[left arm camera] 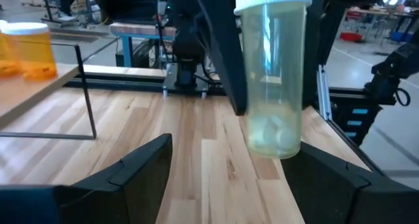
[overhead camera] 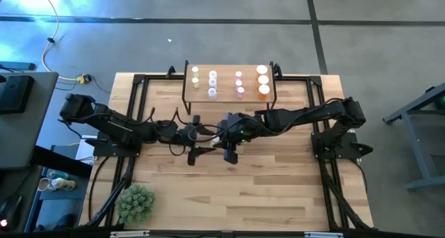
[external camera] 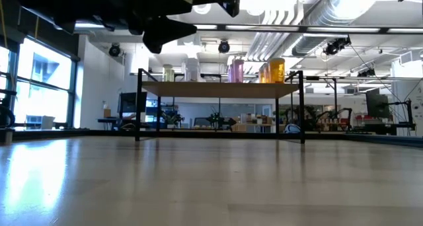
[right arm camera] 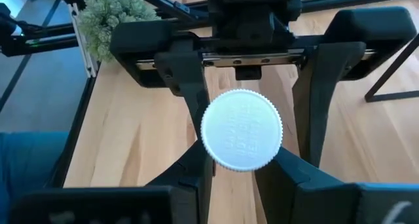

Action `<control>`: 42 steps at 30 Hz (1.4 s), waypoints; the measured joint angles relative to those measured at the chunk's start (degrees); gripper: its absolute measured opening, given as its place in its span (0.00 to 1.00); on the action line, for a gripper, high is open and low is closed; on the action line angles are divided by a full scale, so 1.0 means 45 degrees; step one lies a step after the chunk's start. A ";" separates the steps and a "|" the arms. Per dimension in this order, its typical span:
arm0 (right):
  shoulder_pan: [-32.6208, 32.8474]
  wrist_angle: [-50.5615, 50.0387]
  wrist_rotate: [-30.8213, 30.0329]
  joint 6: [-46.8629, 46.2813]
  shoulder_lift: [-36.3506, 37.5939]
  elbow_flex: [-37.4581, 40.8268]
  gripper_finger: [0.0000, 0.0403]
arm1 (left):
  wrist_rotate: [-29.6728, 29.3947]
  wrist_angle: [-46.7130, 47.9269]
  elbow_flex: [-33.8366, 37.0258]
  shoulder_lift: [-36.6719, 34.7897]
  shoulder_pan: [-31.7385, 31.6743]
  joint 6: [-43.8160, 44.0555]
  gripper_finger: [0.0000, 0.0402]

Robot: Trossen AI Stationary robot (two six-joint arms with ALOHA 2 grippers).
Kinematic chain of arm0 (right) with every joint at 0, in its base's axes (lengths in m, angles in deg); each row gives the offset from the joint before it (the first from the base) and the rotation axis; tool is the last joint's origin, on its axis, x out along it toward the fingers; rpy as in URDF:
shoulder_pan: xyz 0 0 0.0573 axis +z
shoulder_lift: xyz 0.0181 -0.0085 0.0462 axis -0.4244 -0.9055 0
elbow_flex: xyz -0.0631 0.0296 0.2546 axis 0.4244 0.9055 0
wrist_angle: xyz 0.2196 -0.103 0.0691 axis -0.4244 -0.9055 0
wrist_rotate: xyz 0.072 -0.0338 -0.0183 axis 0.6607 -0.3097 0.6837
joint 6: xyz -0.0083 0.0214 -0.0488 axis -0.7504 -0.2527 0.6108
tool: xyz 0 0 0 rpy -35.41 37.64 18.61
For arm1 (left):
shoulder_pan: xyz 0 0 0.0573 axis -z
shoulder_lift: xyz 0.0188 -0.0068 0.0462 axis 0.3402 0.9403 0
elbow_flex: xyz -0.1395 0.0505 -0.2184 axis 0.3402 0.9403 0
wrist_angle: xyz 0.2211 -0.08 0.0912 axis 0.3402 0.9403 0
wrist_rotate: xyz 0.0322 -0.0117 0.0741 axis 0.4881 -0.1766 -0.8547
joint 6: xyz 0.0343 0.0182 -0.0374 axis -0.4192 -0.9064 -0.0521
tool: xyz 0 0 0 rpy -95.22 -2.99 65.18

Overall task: Pick and place medicine bottles onto shelf by color
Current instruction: Put the yellow pill bottle aligned with the other yellow pill bottles on the shelf

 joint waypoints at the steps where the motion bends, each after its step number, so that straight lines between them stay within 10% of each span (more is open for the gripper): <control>1: 0.0000 -0.0048 0.0006 -0.0009 0.0008 0.0000 0.21 | -0.0012 0.0002 -0.0072 0.0074 0.0000 -0.0008 0.67; 42: 0.0005 -0.0556 -0.0216 0.0007 -0.0012 0.0000 0.21 | 0.0271 0.0693 -0.0565 0.0104 0.0010 0.0578 0.44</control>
